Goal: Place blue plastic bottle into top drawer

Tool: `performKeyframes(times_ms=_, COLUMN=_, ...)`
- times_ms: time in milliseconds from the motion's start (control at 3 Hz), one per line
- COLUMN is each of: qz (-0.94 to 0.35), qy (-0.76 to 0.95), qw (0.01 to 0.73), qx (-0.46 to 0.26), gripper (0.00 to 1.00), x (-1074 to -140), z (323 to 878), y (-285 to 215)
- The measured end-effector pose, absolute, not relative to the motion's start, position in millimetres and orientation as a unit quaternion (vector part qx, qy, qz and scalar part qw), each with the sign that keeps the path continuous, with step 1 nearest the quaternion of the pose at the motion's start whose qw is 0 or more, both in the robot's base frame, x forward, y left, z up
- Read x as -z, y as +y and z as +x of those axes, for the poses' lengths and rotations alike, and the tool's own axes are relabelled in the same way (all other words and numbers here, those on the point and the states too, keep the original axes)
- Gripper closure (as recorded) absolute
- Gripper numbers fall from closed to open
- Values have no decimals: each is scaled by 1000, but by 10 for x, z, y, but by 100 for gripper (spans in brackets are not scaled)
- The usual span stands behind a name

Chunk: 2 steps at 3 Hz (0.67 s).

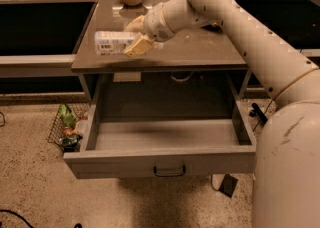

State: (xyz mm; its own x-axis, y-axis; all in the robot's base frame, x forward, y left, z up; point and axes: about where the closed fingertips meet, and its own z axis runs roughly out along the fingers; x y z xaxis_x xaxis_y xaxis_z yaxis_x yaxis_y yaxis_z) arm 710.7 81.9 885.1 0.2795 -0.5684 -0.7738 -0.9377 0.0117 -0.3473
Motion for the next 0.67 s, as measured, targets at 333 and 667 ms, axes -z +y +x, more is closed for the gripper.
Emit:
performKeyframes(times_ms=333, qz=-676, qy=560, qw=430, qx=-212, gripper=100, x=-8867, z=6849, y=774)
performKeyframes(times_ms=667, qz=-675, qy=562, qw=430, qx=-210, gripper=100, x=-8965, z=6345, y=680)
